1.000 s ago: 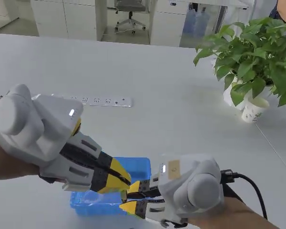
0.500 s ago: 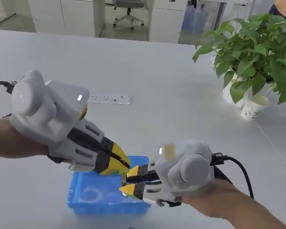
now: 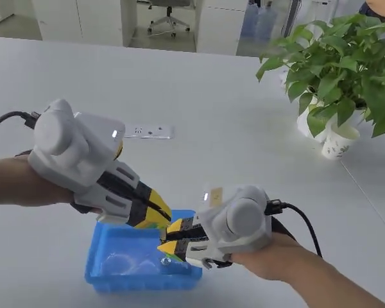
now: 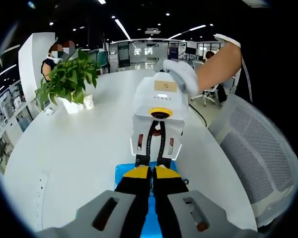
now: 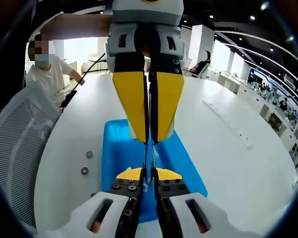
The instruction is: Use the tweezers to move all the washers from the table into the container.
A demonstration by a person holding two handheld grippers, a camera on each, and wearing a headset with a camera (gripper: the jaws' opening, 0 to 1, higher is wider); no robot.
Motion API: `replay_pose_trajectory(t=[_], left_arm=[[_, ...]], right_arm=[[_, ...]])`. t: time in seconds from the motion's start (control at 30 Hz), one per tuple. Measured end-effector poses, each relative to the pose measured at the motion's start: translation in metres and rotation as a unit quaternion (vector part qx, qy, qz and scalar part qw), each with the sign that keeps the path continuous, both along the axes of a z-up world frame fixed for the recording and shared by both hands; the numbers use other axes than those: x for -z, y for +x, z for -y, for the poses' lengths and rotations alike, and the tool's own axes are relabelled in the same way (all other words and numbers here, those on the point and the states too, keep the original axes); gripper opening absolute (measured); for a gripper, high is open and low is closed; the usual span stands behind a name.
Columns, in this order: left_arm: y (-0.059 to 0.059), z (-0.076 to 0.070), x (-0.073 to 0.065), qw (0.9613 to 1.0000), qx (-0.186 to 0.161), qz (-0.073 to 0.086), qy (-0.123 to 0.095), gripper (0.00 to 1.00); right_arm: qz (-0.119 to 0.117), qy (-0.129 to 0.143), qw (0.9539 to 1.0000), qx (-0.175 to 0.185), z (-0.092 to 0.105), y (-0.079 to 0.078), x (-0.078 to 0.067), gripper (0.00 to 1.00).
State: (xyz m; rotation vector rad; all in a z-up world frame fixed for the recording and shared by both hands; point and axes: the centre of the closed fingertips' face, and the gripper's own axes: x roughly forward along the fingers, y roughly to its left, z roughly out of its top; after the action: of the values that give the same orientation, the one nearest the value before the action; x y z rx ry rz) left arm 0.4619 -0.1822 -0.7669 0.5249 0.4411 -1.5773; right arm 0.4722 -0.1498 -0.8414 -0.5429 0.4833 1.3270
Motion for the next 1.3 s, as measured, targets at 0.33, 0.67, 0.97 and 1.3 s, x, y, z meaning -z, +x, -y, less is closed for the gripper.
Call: replay_pose_trajectory(t=[0.33,0.67,0.97,1.3], left_arm=[[0.012,0.000,0.013,0.9999,-0.004,-0.008,0.008,0.04],[0.017,0.000,0.019,0.9998,-0.010,-0.010,0.012,0.04],[0.017,0.000,0.016,0.9999,-0.008,-0.008,0.012,0.04],[0.012,0.000,0.008,0.9999,-0.004,-0.007,0.012,0.04]], right_arm=[[-0.011,-0.007,0.9997,0.018,0.001,0.012,0.014,0.10],[-0.017,-0.014,0.9994,0.026,0.001,0.014,0.020,0.10],[-0.015,-0.011,0.9995,0.026,0.001,0.013,0.017,0.11],[-0.009,-0.007,0.9997,0.021,0.002,0.009,0.008,0.11]])
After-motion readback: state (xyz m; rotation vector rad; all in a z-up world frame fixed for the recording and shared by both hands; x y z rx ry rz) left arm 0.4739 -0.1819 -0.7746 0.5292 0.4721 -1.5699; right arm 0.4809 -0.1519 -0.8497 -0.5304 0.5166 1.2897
